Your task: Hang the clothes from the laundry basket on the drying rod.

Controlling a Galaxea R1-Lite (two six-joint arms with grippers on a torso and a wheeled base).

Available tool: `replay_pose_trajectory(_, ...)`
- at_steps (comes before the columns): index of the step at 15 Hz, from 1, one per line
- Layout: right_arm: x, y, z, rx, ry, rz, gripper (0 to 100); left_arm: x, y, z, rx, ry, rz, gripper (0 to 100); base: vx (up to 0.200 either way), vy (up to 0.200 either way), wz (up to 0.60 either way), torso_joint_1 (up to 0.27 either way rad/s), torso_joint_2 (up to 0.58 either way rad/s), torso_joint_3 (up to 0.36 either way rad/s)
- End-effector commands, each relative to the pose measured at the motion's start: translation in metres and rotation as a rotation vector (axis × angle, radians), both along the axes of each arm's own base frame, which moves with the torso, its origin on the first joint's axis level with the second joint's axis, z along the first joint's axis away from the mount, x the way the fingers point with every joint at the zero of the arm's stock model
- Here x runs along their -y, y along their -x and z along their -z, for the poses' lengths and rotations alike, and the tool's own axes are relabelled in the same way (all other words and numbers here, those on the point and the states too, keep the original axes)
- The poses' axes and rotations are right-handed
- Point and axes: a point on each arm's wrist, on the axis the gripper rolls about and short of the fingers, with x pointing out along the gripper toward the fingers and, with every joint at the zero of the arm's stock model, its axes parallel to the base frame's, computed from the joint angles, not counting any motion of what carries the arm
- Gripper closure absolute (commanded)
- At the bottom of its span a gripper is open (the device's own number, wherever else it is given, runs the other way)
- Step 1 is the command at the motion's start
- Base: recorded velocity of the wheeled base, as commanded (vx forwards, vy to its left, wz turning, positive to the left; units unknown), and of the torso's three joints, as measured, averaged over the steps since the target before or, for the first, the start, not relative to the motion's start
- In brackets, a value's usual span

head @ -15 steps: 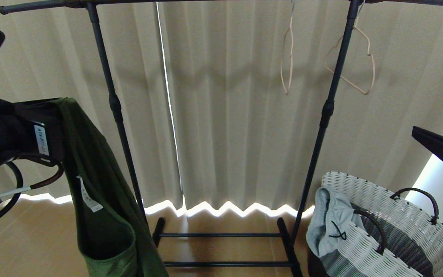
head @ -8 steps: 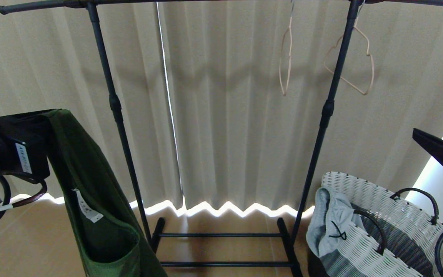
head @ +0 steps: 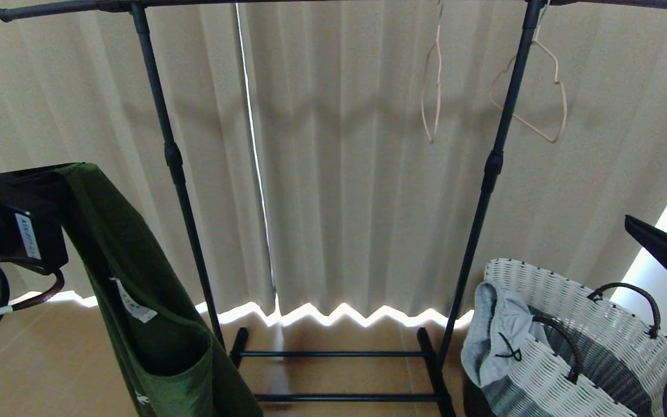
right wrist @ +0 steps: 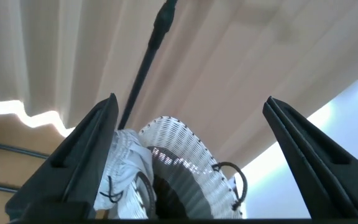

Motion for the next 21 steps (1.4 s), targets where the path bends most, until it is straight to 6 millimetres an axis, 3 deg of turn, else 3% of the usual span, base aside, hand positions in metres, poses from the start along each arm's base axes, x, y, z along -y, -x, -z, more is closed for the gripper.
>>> replay_pose_trajectory(1,0.0005,0.0025,-0.0018,0.012,-0.014,0.001,0,0.0002,-0.0005,0.0008,-0.003,-0.002,-0.001,100,0.000,0.000,0.00,0.000,0.00,0.000)
replay_pose_trajectory(8,-0.0002,0.0055,-0.0048,0.029,-0.072,-0.036,0,0.0002,-0.0005,0.0008,-0.003,-0.007,-0.001,100,0.000,0.000,0.00,0.049,-0.16,-0.153)
replay_pose_trajectory(21,-0.0008,0.0044,-0.0051,0.027,-0.072,-0.041,0,-0.0029,0.0053,0.0086,-0.010,-0.017,-0.002,100,0.000,0.000,0.00,0.190,-0.50,-0.287)
